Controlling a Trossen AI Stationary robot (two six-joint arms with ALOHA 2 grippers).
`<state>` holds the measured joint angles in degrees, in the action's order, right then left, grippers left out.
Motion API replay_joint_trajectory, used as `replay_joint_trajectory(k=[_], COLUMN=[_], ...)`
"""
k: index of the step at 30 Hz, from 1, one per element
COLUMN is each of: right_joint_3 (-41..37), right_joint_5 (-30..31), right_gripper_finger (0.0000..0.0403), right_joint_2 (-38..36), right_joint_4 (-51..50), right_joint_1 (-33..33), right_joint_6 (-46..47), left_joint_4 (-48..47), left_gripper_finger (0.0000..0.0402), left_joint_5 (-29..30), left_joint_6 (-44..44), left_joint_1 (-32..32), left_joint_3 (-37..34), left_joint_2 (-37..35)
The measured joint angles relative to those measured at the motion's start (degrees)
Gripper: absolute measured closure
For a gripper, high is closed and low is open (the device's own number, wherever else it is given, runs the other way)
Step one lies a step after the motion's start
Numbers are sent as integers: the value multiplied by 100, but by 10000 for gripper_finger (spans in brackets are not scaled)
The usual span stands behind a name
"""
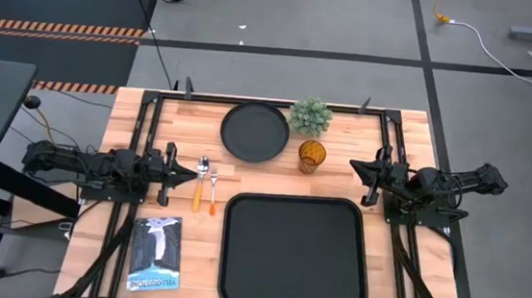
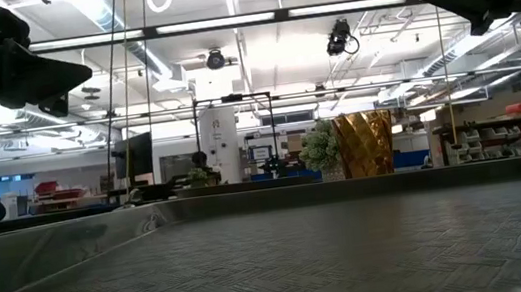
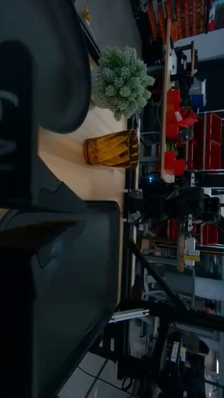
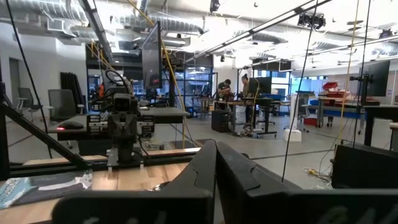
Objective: Pick and place plate/cup/fork/spoon on tray
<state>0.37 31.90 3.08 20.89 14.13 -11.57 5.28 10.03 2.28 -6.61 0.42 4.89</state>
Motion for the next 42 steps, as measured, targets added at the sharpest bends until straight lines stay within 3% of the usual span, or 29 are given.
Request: replay_joint_trajectory(k=[33,38,42], right_joint_3=[1,-1,0], right_joint_5=[2,2,1], right_gripper_finger=[387,387,387], right_joint_2=[1,-1,0], right_joint_4=[1,4,54], right_joint_1=[0,0,0], right_joint_6=[0,-124,-209], left_joint_4=[13,13,59], left_gripper_finger=[365,365,365], left_joint_5=[-1,-70,-71], left_joint_6=[11,1102,1426], left_joint_1=[1,-5,-5], left_joint_3=[1,0,1], left_joint_2=[0,2,0])
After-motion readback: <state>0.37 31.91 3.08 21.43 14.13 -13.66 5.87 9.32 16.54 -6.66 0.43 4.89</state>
